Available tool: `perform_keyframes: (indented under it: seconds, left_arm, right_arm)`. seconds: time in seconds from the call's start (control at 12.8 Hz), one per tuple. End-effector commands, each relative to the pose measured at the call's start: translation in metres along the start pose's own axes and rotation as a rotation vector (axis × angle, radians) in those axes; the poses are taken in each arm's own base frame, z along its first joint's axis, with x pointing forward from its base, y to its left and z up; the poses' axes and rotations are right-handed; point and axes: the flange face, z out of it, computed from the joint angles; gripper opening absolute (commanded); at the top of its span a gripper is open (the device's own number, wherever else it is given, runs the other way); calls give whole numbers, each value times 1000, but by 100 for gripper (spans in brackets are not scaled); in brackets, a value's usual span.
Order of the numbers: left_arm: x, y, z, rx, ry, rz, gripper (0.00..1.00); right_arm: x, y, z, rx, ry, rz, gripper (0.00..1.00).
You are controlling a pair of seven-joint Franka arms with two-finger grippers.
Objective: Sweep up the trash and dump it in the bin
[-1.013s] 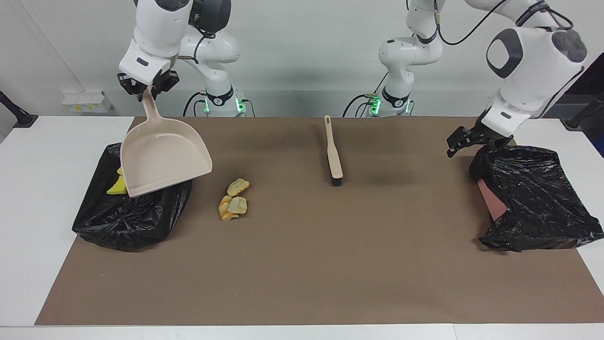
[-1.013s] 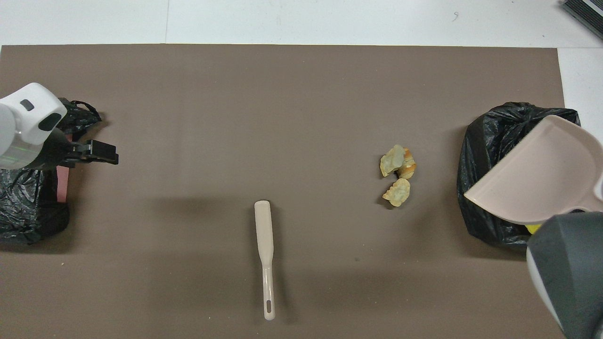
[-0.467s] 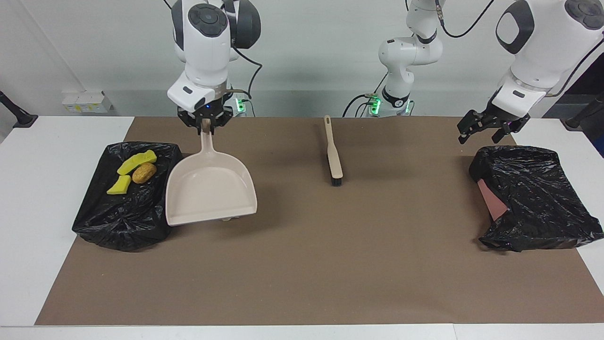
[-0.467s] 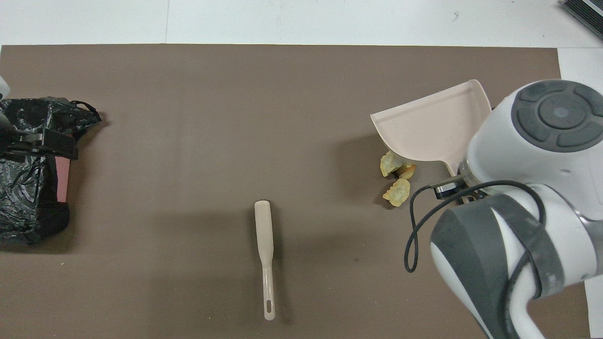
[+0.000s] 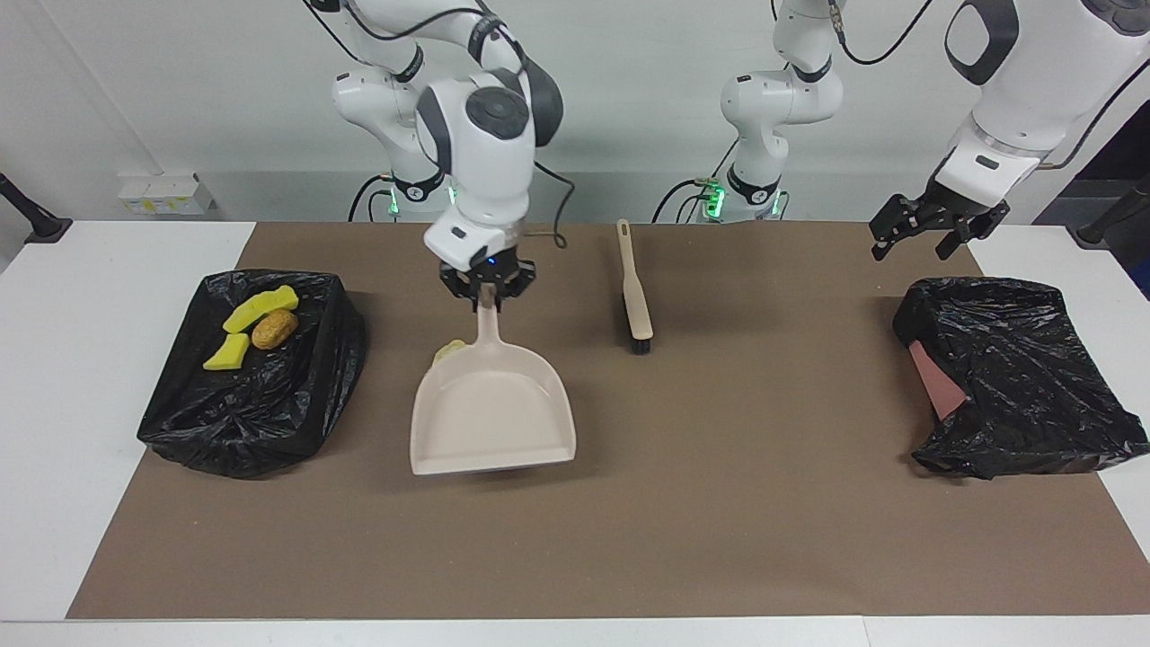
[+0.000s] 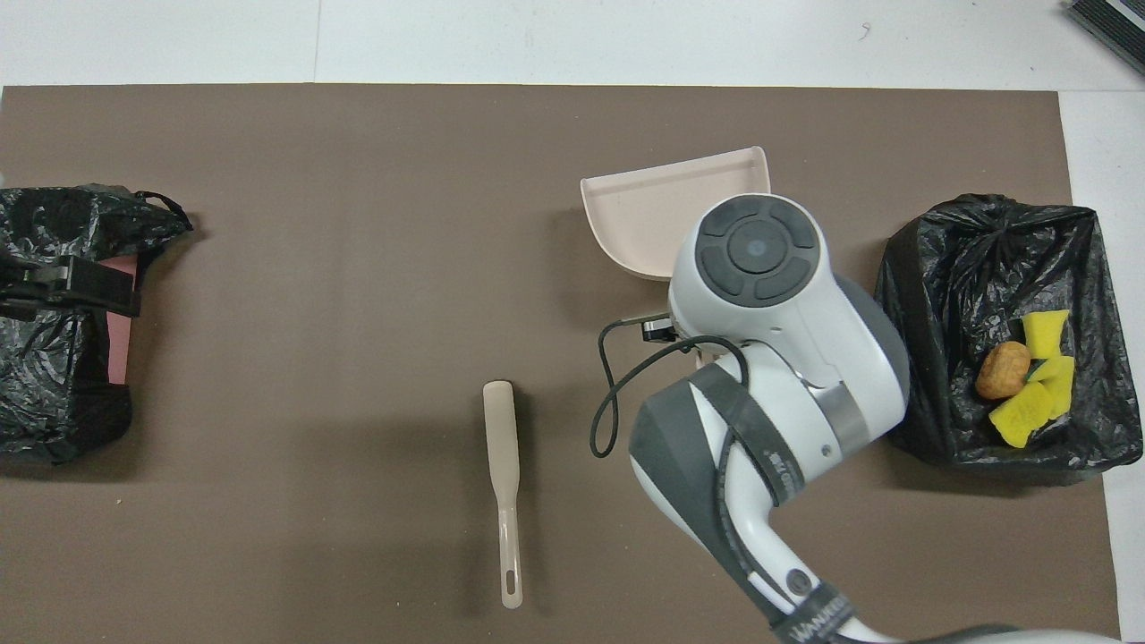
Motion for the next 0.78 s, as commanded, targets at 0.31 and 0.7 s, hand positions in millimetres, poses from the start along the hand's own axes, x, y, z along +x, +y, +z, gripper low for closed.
perform_keyframes:
  seconds: [0.31, 0.7]
  left_arm:
    - [-7, 0, -6, 17, -17, -1, 100]
    - [-6, -13, -6, 19, -15, -24, 100]
  right_arm:
    - [42, -133, 36, 134, 58, 121, 0]
    - [30, -162, 53, 158, 38, 88, 0]
